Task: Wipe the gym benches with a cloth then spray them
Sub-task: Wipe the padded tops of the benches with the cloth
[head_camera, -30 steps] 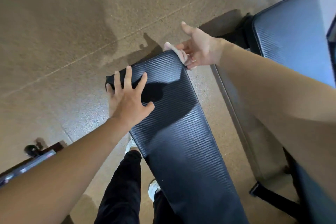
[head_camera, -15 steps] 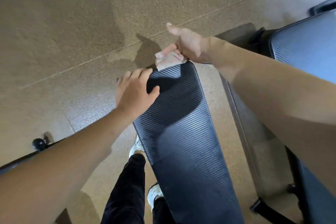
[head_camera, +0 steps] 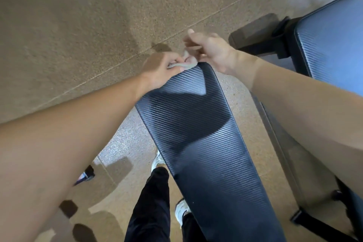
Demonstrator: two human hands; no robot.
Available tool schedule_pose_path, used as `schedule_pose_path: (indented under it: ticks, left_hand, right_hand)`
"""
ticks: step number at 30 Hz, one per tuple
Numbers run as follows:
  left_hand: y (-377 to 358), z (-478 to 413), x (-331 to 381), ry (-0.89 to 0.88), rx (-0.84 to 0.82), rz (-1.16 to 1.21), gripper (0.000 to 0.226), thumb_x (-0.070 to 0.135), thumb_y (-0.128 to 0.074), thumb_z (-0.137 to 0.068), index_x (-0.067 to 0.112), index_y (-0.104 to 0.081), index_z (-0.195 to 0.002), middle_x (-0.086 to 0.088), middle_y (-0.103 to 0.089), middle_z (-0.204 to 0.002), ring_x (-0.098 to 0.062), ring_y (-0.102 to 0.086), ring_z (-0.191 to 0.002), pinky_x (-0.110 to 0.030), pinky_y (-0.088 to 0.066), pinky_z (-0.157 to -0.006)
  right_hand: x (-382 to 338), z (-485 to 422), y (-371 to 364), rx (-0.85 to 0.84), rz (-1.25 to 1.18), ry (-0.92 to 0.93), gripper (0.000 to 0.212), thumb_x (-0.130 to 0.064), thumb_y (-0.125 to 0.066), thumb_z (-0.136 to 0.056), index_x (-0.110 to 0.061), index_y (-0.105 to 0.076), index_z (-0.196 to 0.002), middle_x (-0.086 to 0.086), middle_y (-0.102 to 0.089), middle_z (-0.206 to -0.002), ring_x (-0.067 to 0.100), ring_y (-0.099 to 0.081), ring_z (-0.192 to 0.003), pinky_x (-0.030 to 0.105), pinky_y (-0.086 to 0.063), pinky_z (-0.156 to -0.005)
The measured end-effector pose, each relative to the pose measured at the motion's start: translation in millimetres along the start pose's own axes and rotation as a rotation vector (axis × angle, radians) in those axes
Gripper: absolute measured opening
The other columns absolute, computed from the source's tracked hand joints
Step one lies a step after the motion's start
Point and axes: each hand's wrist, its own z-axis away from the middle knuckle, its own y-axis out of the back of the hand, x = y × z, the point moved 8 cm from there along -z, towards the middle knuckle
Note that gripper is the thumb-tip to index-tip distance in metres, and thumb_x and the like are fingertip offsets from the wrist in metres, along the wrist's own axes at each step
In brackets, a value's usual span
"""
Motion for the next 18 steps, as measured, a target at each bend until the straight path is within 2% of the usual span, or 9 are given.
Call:
schedule_pose_path:
  ticks: [1,3,4,6,8,10,12,14,18]
  left_hand:
    - [-2,-4,-4,0.025,-0.07,0.042,0.023,0.031,-0.071,-0.095,0.024,-0.072,-0.117,0.008,-0.068,-0.099,-0.014,-0.063,-0.085,-0.028,-0.045,-0.073]
    - [-5,-11,-10,0.081,-0.187,0.134,0.031,0.034,-0.069,-0.097,0.022,-0.071,-0.126,0.004,-0.073,-0.112,-0.017,-0.068,-0.1,-0.032,-0.052,-0.09]
    - [-6,-15,-13,0.107,-0.217,0.139,0.032,0.035,-0.068,-0.098,0.021,-0.072,-0.126,0.001,-0.073,-0.117,-0.02,-0.068,-0.108,-0.035,-0.05,-0.098]
    - [-5,-21,-14,0.159,-0.248,0.104,0.031,0.036,-0.066,-0.099,0.019,-0.074,-0.124,0.003,-0.072,-0.111,-0.016,-0.063,-0.106,-0.03,-0.045,-0.094]
    - [-3,-25,-10,0.198,-0.279,0.089,0.024,0.038,-0.063,-0.101,0.023,-0.075,-0.115,0.005,-0.068,-0.098,-0.014,-0.057,-0.097,-0.026,-0.04,-0.086]
    - [-2,-27,-8,0.235,-0.318,0.089,0.026,0.042,-0.058,-0.103,0.026,-0.073,-0.117,-0.001,-0.068,-0.107,-0.018,-0.058,-0.099,-0.028,-0.043,-0.086]
    - [-2,-24,-11,0.334,-0.369,0.141,0.042,0.049,-0.053,-0.103,0.021,-0.067,-0.131,-0.005,-0.068,-0.118,-0.018,-0.061,-0.098,-0.031,-0.051,-0.086]
    - [-2,-19,-8,0.414,-0.477,0.19,0.05,0.056,-0.048,-0.103,0.019,-0.065,-0.131,0.0,-0.07,-0.115,-0.014,-0.063,-0.093,-0.035,-0.057,-0.088]
    - [3,-17,-2,0.424,-0.601,0.122,0.031,0.049,-0.059,-0.1,0.027,-0.072,-0.118,0.007,-0.075,-0.11,-0.012,-0.068,-0.104,-0.04,-0.058,-0.092]
  right_hand:
    - [1,2,10,0.059,-0.002,0.027,0.039,-0.036,-0.053,-0.103,-0.001,-0.067,-0.112,0.014,-0.068,-0.11,0.019,-0.062,-0.089,0.032,-0.05,-0.08]
    - [6,10,29,0.169,0.05,0.054,0.042,-0.04,-0.06,-0.097,-0.002,-0.069,-0.112,0.015,-0.072,-0.113,0.016,-0.065,-0.089,0.031,-0.051,-0.082]
    - [12,17,36,0.215,0.089,0.053,0.039,-0.041,-0.063,-0.095,-0.005,-0.07,-0.108,0.011,-0.074,-0.107,0.013,-0.064,-0.087,0.027,-0.048,-0.081]
    - [30,34,41,0.246,0.138,0.018,0.022,-0.034,-0.064,-0.096,-0.013,-0.069,-0.102,0.0,-0.071,-0.094,0.006,-0.061,-0.082,0.015,-0.045,-0.075]
    - [52,51,33,0.241,0.171,-0.028,0.023,-0.03,-0.062,-0.098,-0.013,-0.069,-0.112,0.002,-0.072,-0.108,0.007,-0.065,-0.092,0.007,-0.044,-0.078]
    - [75,65,26,0.25,0.306,-0.077,0.039,-0.039,-0.06,-0.098,-0.023,-0.063,-0.133,0.003,-0.063,-0.134,0.019,-0.059,-0.122,0.021,-0.042,-0.104]
    - [89,80,19,0.255,0.513,-0.111,0.053,-0.051,-0.053,-0.097,-0.03,-0.049,-0.146,-0.001,-0.046,-0.152,0.029,-0.041,-0.14,0.042,-0.034,-0.118]
    - [95,98,10,0.239,0.643,-0.15,0.06,-0.057,-0.045,-0.099,-0.033,-0.036,-0.153,-0.005,-0.028,-0.163,0.035,-0.024,-0.149,0.051,-0.027,-0.12]
    - [110,119,-4,0.168,0.756,-0.184,0.067,-0.061,-0.039,-0.099,-0.038,-0.019,-0.159,-0.015,-0.005,-0.168,0.026,-0.008,-0.152,0.051,-0.028,-0.116]
